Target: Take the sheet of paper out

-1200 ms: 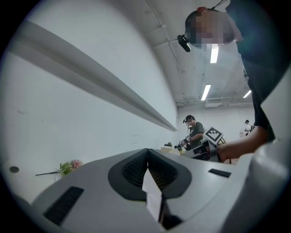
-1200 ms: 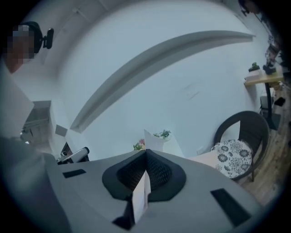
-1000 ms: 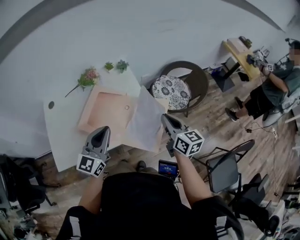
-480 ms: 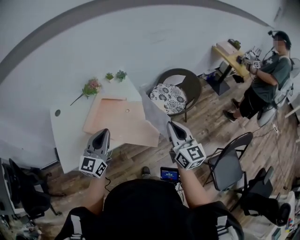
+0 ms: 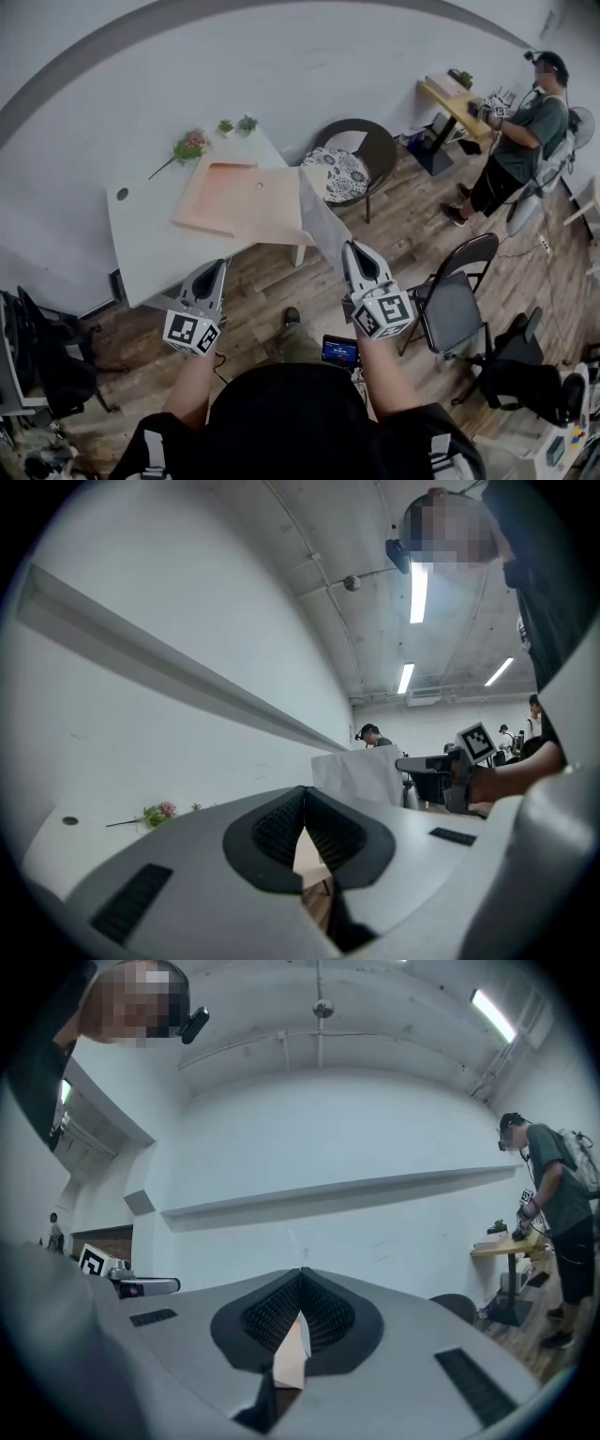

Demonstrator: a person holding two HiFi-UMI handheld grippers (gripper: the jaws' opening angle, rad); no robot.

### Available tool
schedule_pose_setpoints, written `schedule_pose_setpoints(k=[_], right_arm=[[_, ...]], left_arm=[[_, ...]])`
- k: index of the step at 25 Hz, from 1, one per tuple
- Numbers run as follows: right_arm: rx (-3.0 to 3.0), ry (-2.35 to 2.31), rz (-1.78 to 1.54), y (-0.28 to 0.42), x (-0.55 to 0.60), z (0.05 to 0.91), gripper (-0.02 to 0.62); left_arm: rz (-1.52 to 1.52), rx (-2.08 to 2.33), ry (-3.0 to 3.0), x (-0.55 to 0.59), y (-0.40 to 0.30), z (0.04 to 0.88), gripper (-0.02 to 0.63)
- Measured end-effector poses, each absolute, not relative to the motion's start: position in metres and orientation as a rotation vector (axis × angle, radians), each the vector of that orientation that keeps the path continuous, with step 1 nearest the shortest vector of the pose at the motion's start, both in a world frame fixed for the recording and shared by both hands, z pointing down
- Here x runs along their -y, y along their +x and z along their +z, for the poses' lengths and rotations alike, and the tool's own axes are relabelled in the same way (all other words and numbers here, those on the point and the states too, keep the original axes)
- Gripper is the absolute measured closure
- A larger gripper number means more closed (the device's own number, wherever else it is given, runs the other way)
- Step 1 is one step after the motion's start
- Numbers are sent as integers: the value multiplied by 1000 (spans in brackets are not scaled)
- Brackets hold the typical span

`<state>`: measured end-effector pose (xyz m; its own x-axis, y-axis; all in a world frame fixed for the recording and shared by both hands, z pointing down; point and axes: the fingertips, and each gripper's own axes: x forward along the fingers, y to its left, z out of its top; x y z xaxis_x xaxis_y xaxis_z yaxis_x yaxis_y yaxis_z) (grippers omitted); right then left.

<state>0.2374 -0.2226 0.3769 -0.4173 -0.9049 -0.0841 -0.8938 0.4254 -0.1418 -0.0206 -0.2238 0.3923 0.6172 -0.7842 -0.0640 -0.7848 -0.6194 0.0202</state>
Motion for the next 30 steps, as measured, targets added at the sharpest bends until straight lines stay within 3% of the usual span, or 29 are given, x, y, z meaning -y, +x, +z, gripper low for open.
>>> schedule_pose_setpoints(k=[13, 30], right_arm=[[-2536, -1601, -120, 228, 105, 383, 586], [-2651, -1472, -121, 277, -56, 406, 586]], left_arm=[[121, -1446, -2781, 102, -33, 388, 601], [58, -1588, -2716, -63, 43, 399, 601]])
